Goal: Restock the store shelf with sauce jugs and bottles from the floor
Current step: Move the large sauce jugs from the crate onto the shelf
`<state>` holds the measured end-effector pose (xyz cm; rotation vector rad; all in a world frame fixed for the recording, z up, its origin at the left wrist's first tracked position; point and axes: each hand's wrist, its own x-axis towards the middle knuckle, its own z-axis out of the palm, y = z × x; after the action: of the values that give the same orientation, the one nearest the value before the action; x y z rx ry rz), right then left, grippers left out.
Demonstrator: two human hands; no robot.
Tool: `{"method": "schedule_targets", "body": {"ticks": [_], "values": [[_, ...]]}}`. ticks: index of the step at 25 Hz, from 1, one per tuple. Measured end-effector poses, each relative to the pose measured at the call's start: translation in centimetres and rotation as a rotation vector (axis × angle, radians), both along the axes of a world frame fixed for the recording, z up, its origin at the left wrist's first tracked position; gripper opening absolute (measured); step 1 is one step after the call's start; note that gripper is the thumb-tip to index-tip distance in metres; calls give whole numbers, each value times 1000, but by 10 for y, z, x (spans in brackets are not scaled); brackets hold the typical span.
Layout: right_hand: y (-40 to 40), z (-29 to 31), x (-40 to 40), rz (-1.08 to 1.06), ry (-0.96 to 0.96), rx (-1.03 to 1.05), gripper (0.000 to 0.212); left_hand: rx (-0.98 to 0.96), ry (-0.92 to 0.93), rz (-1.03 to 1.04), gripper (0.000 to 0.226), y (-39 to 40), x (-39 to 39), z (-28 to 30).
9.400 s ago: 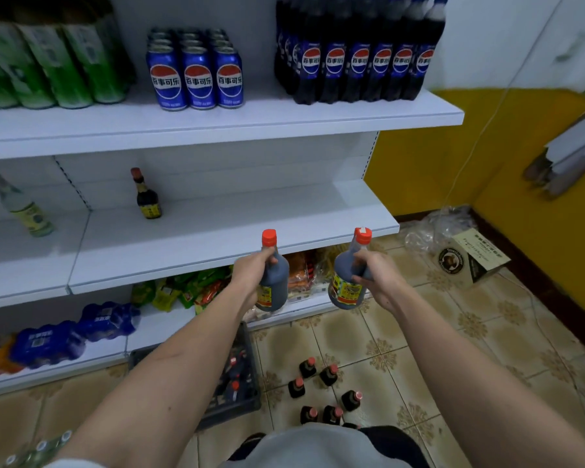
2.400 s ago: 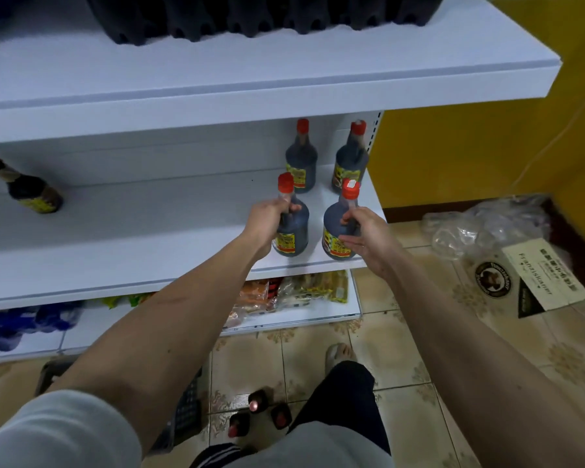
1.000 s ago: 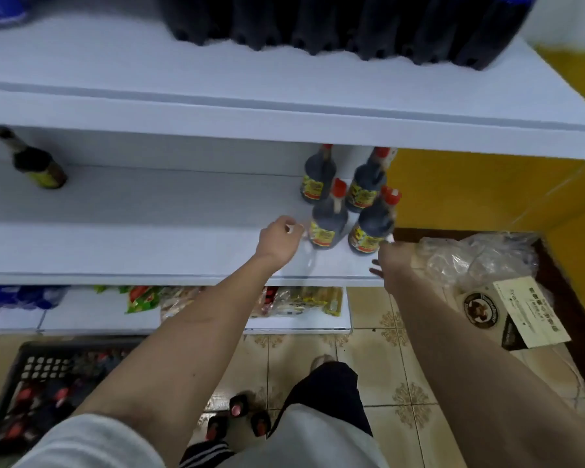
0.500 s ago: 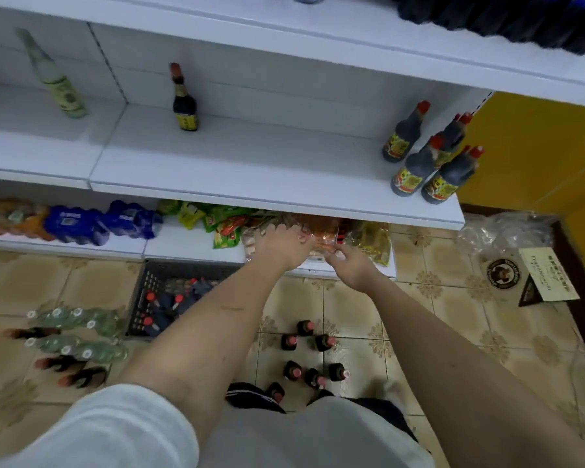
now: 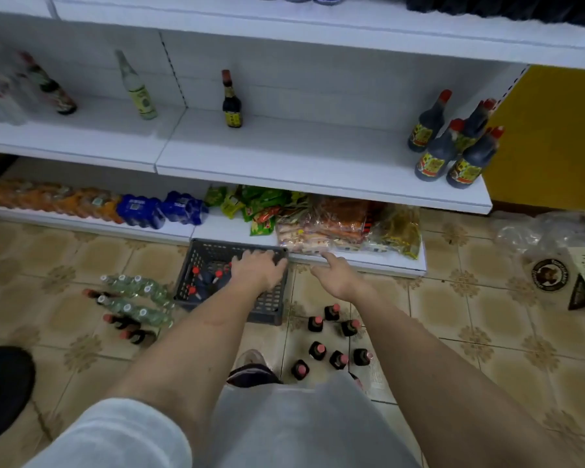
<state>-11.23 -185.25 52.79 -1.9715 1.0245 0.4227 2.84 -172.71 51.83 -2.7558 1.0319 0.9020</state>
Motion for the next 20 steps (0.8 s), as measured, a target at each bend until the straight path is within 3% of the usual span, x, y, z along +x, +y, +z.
{"method": "schedule_targets", "body": {"ticks": [4,8,16,20], "values": [[32,-3,-13,103,-22,0,63,75,43,3,63,40,-42,-9],[54,-8,-2,141,-30,10,63,69,67,66,62,65,-37,-16],[109,-75,93,132,124,74,53,35,231,85,51,108,69,-80],[148,-112,183,-30,184,252,39,-40,403,203,34,137,156,-129]]}}
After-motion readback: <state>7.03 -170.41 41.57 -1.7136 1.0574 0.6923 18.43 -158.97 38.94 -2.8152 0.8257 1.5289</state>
